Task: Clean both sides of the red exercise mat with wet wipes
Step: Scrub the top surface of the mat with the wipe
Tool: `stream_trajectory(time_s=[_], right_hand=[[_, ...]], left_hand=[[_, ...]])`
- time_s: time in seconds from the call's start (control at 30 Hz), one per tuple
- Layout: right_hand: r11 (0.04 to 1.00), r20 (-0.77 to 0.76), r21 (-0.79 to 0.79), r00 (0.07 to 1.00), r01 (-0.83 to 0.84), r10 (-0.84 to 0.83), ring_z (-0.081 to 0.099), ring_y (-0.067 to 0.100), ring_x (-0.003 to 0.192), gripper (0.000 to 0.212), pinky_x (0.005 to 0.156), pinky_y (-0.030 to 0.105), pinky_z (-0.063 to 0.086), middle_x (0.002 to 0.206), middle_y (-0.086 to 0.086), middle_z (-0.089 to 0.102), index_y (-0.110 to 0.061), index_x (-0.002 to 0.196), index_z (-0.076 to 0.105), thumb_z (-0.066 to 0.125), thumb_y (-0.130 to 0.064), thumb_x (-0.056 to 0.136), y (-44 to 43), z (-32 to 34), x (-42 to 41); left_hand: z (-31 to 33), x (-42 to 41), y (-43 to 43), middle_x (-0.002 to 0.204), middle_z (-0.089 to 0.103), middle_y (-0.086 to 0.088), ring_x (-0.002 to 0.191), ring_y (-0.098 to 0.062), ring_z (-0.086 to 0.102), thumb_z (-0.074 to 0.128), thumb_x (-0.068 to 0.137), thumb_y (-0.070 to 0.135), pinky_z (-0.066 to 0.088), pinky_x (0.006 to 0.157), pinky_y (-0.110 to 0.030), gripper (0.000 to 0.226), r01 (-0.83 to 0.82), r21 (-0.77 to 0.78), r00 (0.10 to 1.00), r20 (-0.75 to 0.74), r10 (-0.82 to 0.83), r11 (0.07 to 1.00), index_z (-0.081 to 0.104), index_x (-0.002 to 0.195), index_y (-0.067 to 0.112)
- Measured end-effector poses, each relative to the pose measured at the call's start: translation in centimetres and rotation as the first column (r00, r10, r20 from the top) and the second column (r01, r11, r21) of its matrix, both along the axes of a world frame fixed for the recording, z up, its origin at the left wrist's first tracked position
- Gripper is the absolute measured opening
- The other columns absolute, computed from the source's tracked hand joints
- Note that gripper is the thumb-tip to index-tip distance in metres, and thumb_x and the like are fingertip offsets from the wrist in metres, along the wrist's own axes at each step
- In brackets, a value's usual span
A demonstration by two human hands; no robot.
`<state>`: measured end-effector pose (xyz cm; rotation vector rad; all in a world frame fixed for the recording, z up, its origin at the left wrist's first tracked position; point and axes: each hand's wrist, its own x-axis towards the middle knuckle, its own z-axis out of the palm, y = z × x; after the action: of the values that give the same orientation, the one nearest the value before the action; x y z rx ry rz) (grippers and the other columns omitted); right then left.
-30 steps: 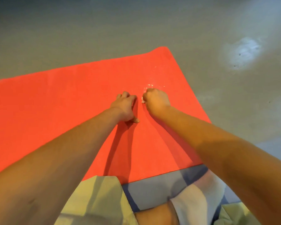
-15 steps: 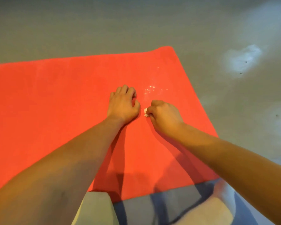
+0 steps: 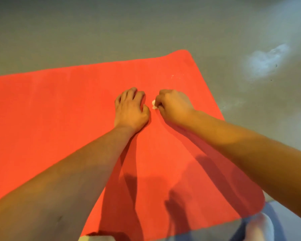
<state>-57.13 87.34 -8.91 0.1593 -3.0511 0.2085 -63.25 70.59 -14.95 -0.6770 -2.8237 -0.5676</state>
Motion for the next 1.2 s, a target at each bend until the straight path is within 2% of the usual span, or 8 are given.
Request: stream_trajectory(time_s=[0.07,0.17,0.37,0.6,0.73,0.87,0.97,1.2], right_hand=[[0.996,-0.008,-0.005,0.996,-0.085,0.085,0.065,0.029,0.088,0.021,0.064,0.038,0.051,0.095,0.0,0.064,-0.025,0.097,0.075,0.058,-0.02,0.086,0.1,-0.3,2.9],[0.995,-0.006,-0.015,0.995,-0.099,0.099,0.065,0.028,0.086,0.021,0.063,0.038,0.051,0.092,-0.002,0.062,-0.027,0.096,0.075,0.059,-0.02,0.085,0.4,-0.6,3.2],[0.998,-0.038,-0.013,0.997,0.061,-0.061,0.067,0.034,0.096,0.023,0.072,0.035,0.048,0.104,0.005,0.07,-0.024,0.1,0.078,0.063,-0.019,0.084,0.7,-0.3,-8.2],[0.978,-0.047,-0.036,0.977,0.208,-0.209,0.069,0.035,0.1,0.022,0.081,0.035,0.054,0.106,0.013,0.074,-0.016,0.103,0.078,0.068,-0.013,0.084,1.6,0.3,-18.7],[0.977,-0.031,-0.061,0.978,0.205,-0.207,0.069,0.033,0.099,0.019,0.081,0.035,0.056,0.106,0.01,0.074,-0.017,0.1,0.078,0.067,-0.016,0.084,1.8,0.0,-18.1],[0.994,-0.059,0.048,0.993,0.103,-0.1,0.068,0.033,0.095,0.023,0.072,0.033,0.049,0.105,0.005,0.071,-0.02,0.099,0.077,0.064,-0.013,0.081,1.8,-0.9,-14.5],[0.997,-0.084,0.066,0.996,0.046,-0.04,0.067,0.033,0.094,0.024,0.07,0.034,0.049,0.104,0.004,0.069,-0.022,0.1,0.077,0.062,-0.014,0.082,2.1,-1.5,-13.1],[0.986,-0.082,0.119,0.991,0.117,-0.108,0.066,0.037,0.104,0.023,0.079,0.036,0.051,0.112,0.013,0.07,-0.014,0.108,0.075,0.066,-0.015,0.087,2.1,0.1,-20.2]], left_hand=[[-0.1,-0.5,0.2,0.148,0.053,-0.005,0.137,-0.027,0.045,0.047,0.081,0.039,0.034,0.115,-0.049,0.051,-0.008,0.007,1.0,0.007,0.008,1.0,0.062,0.128,0.026],[-0.1,-0.9,0.5,0.148,0.054,-0.005,0.137,-0.027,0.046,0.046,0.082,0.038,0.035,0.115,-0.049,0.051,-0.008,-0.003,1.0,-0.006,0.008,1.0,0.063,0.128,0.026],[-0.1,-1.0,0.7,0.15,0.053,-0.006,0.137,-0.028,0.045,0.043,0.083,0.04,0.035,0.115,-0.049,0.056,0.002,-0.025,1.0,-0.015,-0.002,1.0,0.062,0.133,0.025],[-0.7,-1.3,0.7,0.153,0.049,-0.003,0.141,-0.026,0.04,0.049,0.089,0.062,0.03,0.118,-0.049,0.062,0.011,-0.075,0.999,-0.04,-0.014,0.997,0.058,0.142,0.031],[-0.3,-1.3,0.7,0.155,0.047,-0.003,0.142,-0.025,0.038,0.047,0.089,0.063,0.029,0.119,-0.051,0.063,0.012,-0.089,1.0,-0.023,-0.014,0.996,0.057,0.144,0.033],[-0.1,-1.2,0.8,0.155,0.046,-0.003,0.142,-0.026,0.037,0.046,0.089,0.062,0.028,0.119,-0.053,0.063,0.018,-0.098,1.0,-0.014,-0.02,0.995,0.056,0.145,0.034],[-0.1,-1.2,0.9,0.155,0.046,-0.005,0.142,-0.027,0.038,0.046,0.09,0.061,0.028,0.119,-0.053,0.063,0.023,-0.112,0.999,-0.022,-0.026,0.993,0.055,0.146,0.034],[-0.3,-1.4,0.9,0.155,0.046,-0.004,0.142,-0.027,0.037,0.045,0.091,0.061,0.028,0.119,-0.052,0.062,0.018,-0.121,0.999,-0.043,-0.023,0.993,0.055,0.147,0.036]])
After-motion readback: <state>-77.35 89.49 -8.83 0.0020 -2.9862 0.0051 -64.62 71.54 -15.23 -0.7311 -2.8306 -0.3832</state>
